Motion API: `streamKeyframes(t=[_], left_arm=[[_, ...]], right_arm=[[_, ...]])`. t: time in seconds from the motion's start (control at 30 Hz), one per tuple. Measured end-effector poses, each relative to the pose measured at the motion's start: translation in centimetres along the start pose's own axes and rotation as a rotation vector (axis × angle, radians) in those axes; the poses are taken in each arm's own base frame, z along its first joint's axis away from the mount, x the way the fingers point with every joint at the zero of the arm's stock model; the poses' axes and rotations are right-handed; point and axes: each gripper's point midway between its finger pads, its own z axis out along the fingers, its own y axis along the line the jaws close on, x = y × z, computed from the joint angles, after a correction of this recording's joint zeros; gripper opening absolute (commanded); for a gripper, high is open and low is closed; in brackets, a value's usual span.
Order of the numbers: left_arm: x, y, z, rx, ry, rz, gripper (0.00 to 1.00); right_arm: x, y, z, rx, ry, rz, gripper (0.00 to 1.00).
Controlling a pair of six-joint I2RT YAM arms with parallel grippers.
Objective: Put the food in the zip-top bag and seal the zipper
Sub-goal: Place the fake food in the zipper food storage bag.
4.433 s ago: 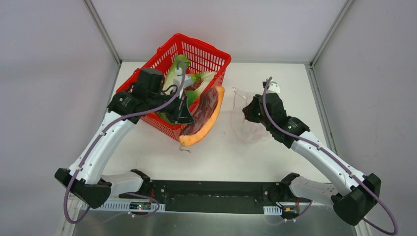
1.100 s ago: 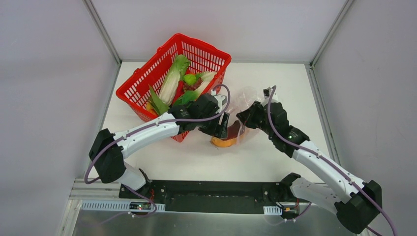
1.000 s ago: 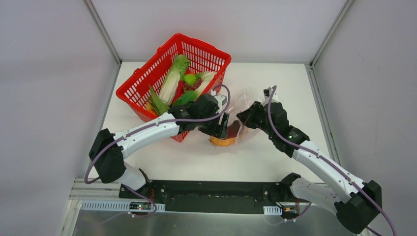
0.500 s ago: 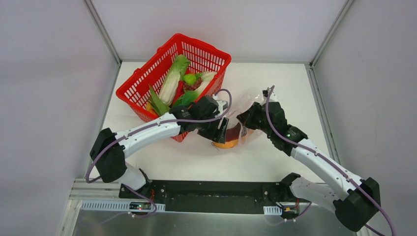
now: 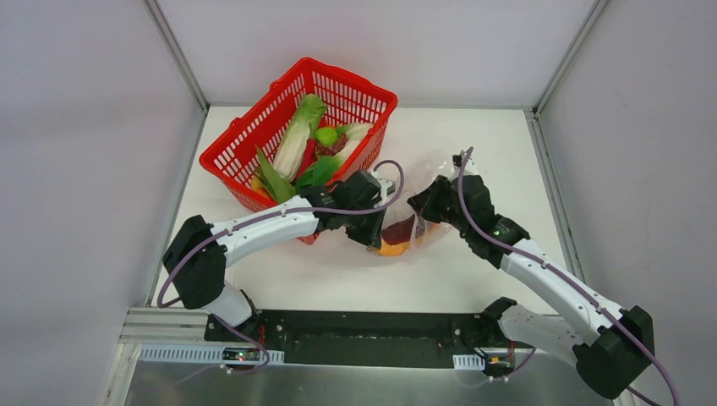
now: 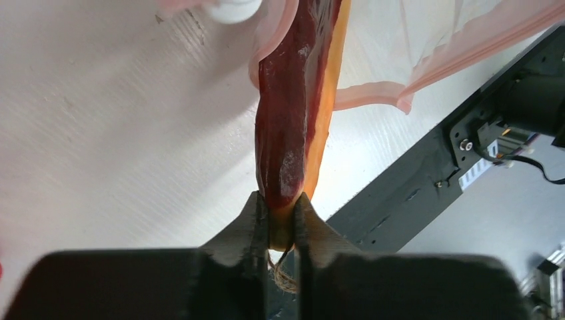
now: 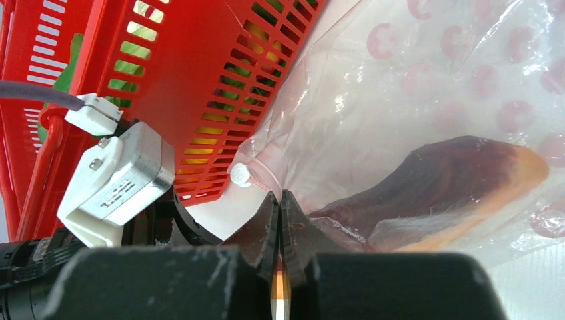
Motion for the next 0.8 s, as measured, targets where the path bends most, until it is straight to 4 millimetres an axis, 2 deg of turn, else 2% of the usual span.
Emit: streamKeyframes(t=[0.13,0.23,0.47,0.8], left_arm=[[-0.4,-0.2,-0.2,0.006,-0.021,-0.001,0.0],[-1.3,-0.3,-1.1,-0.002,-0.07,-0.009,0.0],[-4.8,-1.4,-4.0,0.016,-0.252,-0.037,0.0],[-6.8,-3.0,-2.9,0.048,-0.235,-0.066,0.0]], right_arm=[[-0.1,0.0,-0.1,-0.001,-0.005,0.004,0.0],[-0.3,0.1,-0.3,-0.005,-0.01,0.01,0.0],[-0.9,0.8,-1.1,-0.031,-0.032,0.048,0.0],[-0.9,2.8,-1.4,-0.115,-0.01,0.124,0.0]])
